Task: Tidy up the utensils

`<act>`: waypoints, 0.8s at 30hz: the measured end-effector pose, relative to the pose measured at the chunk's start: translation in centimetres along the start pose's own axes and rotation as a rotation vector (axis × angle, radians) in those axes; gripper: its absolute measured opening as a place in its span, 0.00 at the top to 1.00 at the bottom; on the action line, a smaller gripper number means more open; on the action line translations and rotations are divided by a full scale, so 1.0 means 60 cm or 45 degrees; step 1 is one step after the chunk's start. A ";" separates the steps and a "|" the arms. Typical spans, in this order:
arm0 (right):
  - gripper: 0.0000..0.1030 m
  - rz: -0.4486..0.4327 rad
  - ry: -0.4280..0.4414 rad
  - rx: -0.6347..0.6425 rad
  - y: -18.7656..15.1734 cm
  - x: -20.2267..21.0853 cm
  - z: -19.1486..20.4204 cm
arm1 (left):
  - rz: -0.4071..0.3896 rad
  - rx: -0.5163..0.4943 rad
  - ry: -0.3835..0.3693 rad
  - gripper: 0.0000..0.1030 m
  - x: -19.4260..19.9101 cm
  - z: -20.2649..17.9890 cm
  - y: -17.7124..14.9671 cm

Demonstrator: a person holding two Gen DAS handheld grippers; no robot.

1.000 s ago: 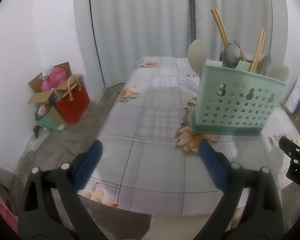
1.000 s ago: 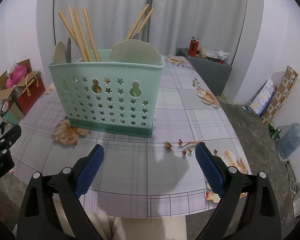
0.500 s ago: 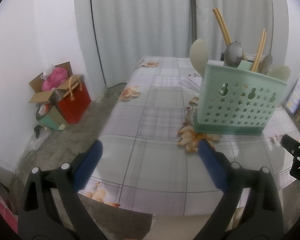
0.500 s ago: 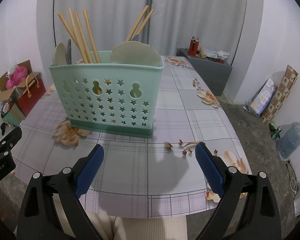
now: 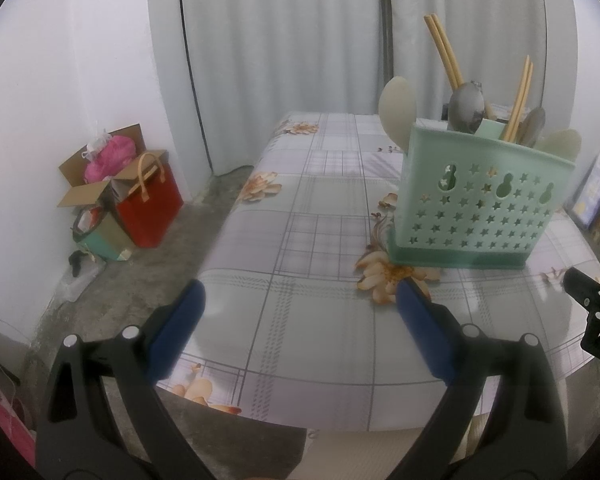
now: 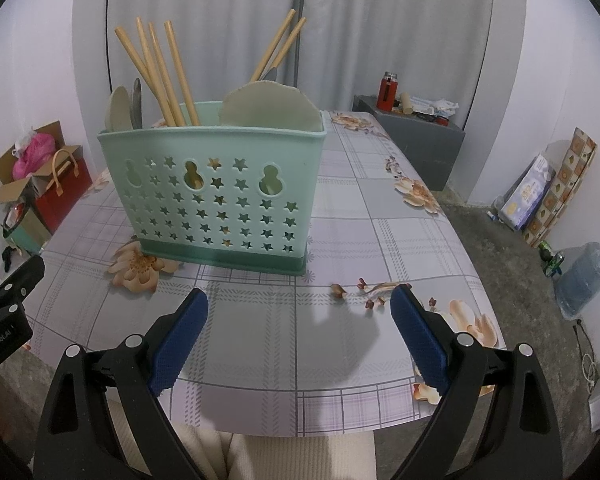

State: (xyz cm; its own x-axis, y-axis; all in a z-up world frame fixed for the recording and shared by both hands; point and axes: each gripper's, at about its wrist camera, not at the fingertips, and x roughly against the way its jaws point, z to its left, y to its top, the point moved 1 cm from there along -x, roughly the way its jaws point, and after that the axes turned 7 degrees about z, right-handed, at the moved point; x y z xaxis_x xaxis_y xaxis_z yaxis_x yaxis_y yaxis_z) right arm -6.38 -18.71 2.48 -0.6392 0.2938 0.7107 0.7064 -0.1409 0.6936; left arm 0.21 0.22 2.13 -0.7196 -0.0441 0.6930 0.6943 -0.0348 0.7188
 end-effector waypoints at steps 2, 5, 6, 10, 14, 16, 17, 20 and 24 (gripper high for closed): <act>0.13 0.000 -0.001 0.002 0.000 0.000 0.001 | 0.001 0.001 -0.001 0.11 0.000 0.001 0.000; 0.13 0.000 0.001 -0.001 0.000 -0.001 0.001 | 0.000 0.000 0.000 0.11 0.000 0.000 0.000; 0.13 0.001 0.001 -0.001 0.000 0.000 -0.001 | -0.001 0.001 0.000 0.11 0.000 0.000 0.000; 0.13 0.000 0.002 -0.001 0.000 -0.001 0.000 | -0.002 0.000 0.000 0.11 0.000 0.000 0.000; 0.13 0.001 0.002 -0.001 0.001 0.000 0.000 | 0.000 0.001 0.001 0.11 0.000 0.000 0.000; 0.13 0.000 0.002 -0.002 0.000 0.000 0.000 | 0.000 0.002 0.002 0.11 0.000 0.001 0.000; 0.13 0.000 0.003 -0.001 0.001 0.000 0.000 | -0.001 0.002 0.001 0.11 0.000 0.000 0.000; 0.13 0.000 0.004 -0.001 0.001 0.000 0.001 | 0.000 -0.001 0.001 0.11 0.000 0.000 0.000; 0.13 0.000 0.004 -0.002 0.001 0.001 0.002 | 0.000 0.000 0.001 0.11 0.000 0.000 0.001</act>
State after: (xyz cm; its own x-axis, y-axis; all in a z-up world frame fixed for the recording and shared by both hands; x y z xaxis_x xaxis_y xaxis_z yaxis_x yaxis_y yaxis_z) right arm -6.33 -18.57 2.54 -0.6402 0.2910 0.7110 0.7059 -0.1424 0.6939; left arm 0.25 0.18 2.15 -0.7197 -0.0445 0.6929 0.6942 -0.0350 0.7189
